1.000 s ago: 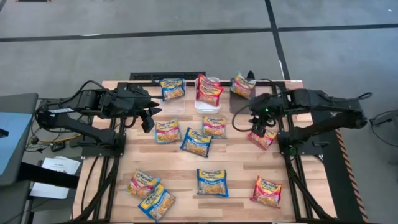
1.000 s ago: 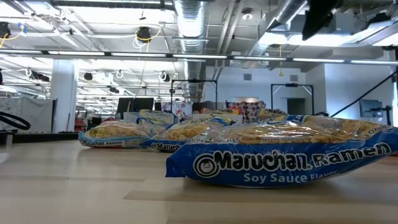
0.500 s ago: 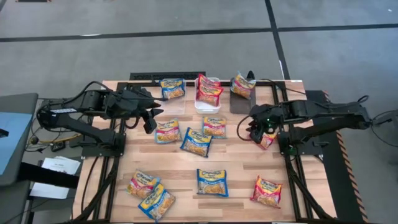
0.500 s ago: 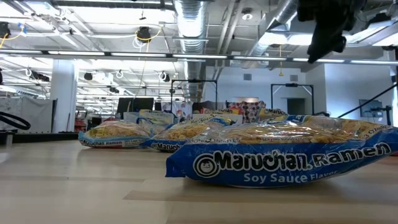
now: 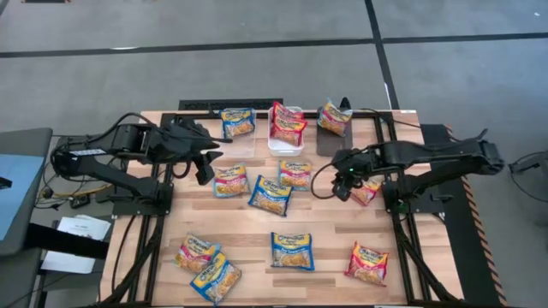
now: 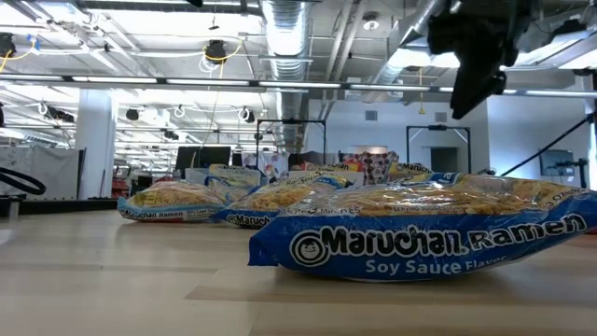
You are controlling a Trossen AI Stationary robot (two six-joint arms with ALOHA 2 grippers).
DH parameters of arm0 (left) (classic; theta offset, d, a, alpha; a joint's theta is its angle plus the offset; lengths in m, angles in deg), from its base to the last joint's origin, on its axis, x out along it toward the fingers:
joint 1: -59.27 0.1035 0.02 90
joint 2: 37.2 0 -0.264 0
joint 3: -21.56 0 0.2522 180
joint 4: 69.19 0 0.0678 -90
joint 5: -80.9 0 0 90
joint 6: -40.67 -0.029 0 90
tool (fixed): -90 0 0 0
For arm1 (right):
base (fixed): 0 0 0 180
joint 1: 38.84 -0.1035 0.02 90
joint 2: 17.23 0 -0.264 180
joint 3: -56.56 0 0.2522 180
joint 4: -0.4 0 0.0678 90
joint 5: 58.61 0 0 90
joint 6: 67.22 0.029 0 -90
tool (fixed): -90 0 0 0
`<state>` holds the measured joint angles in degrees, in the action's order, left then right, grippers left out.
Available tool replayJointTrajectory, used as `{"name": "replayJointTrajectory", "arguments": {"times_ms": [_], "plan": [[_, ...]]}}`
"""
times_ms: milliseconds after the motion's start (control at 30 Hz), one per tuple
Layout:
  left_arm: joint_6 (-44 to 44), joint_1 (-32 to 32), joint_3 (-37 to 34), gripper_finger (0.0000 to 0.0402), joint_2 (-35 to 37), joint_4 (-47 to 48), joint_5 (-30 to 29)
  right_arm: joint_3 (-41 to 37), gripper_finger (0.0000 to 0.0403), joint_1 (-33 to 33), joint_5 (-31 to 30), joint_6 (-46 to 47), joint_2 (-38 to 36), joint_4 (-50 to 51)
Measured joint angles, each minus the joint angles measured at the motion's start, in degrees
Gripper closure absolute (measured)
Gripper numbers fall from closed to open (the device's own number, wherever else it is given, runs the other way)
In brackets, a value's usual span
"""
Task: Sort Maruchan noodles
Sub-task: Put the blue noodle pack into the transparent bin
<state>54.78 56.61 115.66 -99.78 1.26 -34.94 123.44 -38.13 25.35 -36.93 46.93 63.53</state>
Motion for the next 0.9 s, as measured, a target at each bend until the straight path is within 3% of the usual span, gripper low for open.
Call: {"name": "replayJointTrajectory", "arguments": {"times_ms": [367,600,900], "plan": [[3.61,0.00,0.00,0.0295,0.00,7.00,1.10,0.00,0.0200,0.00,0.37,-10.08,5.82,-15.36],[3.62,0.00,0.00,0.0295,0.00,6.70,1.22,0.04,0.0193,0.13,3.61,-18.32,5.69,-26.48],[3.73,0.01,0.00,0.0295,0.00,5.24,1.36,0.07,0.0193,0.24,3.31,-26.07,9.42,-39.53]]}}
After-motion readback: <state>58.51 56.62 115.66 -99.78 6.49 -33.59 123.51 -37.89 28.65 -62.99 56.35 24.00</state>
